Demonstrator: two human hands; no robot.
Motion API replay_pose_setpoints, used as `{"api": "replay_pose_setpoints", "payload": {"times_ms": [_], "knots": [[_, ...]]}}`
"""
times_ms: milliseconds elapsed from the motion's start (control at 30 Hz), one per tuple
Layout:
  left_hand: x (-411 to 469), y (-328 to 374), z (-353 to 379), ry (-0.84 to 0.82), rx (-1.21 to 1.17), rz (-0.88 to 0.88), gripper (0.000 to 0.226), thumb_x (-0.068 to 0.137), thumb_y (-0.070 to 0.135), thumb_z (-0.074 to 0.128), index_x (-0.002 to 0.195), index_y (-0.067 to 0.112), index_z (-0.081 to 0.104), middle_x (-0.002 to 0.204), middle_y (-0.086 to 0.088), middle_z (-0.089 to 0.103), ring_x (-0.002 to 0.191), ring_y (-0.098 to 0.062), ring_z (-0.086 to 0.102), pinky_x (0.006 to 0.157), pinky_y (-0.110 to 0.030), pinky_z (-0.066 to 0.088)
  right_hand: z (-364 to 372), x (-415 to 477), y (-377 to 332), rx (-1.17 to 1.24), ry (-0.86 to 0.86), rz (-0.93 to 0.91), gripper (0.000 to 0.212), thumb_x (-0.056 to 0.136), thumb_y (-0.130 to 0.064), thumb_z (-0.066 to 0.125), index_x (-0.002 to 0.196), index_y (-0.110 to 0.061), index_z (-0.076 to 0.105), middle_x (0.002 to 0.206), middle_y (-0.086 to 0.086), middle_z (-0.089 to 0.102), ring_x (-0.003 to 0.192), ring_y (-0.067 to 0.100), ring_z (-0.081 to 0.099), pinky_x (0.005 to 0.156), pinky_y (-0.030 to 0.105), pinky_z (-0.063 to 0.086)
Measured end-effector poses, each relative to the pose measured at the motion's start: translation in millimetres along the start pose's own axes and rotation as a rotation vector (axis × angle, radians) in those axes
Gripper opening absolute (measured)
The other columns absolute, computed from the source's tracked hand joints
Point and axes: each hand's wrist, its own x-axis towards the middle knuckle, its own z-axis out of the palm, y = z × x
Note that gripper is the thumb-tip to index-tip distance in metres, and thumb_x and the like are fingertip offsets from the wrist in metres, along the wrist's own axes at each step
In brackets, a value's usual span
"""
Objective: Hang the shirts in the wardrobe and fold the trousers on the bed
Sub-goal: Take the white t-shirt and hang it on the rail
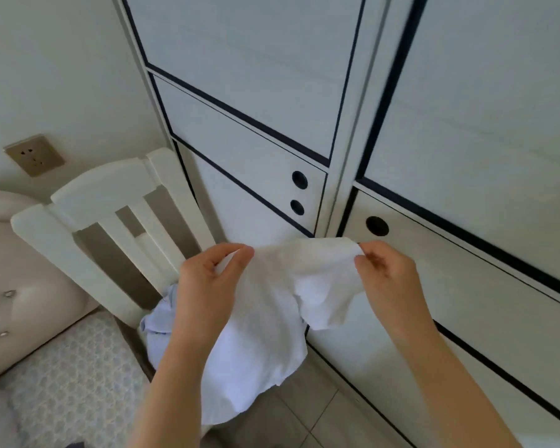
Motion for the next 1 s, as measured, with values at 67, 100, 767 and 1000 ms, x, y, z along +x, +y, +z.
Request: {"api": "replay_pose_setpoints", "payload": {"times_ms": [67,100,767,1000], "knots": [[-8,7,14,-0.039,-0.005,0.048,0.014,0.091,0.018,0.066,0.082,0.022,0.075,0.078,0.017,0.071,0.077,0.001,0.064,0.075,-0.022,0.049,-10,-8,10,-0.022,-0.059,0.045,0.021,0.092,-0.008,0.051,0.086,-0.02,0.066,0.078,-0.001,0.066,0.075,0.016,0.061,0.064,0.022,0.045],[-12,11,20,-0.053,-0.006,0.067,0.014,0.091,0.017,0.066,0.082,0.022,0.075,0.078,0.017,0.071,0.077,0.001,0.065,0.075,-0.021,0.049,-16,-12,15,-0.022,-0.091,0.073,0.019,0.091,-0.008,0.05,0.085,-0.017,0.067,0.078,0.004,0.066,0.074,0.022,0.059,0.063,0.024,0.044],[-185,36,166,-0.238,-0.058,0.096,0.026,0.098,0.022,0.052,0.075,0.01,0.056,0.063,-0.001,0.039,0.059,-0.012,0.035,0.053,-0.02,0.031,-206,-141,130,-0.005,-0.57,0.25,0.031,0.098,-0.015,0.043,0.105,-0.034,0.067,0.102,-0.015,0.072,0.104,0.0,0.062,0.093,0.019,0.046],[-257,51,227,-0.469,-0.332,-0.1,0.029,0.099,0.015,0.051,0.071,0.016,0.058,0.065,-0.004,0.049,0.061,-0.016,0.046,0.059,-0.029,0.038,-280,-168,218,0.091,-0.212,0.693,0.03,0.098,-0.037,0.046,0.111,-0.016,0.063,0.098,-0.001,0.069,0.084,0.016,0.064,0.072,0.027,0.048]]}}
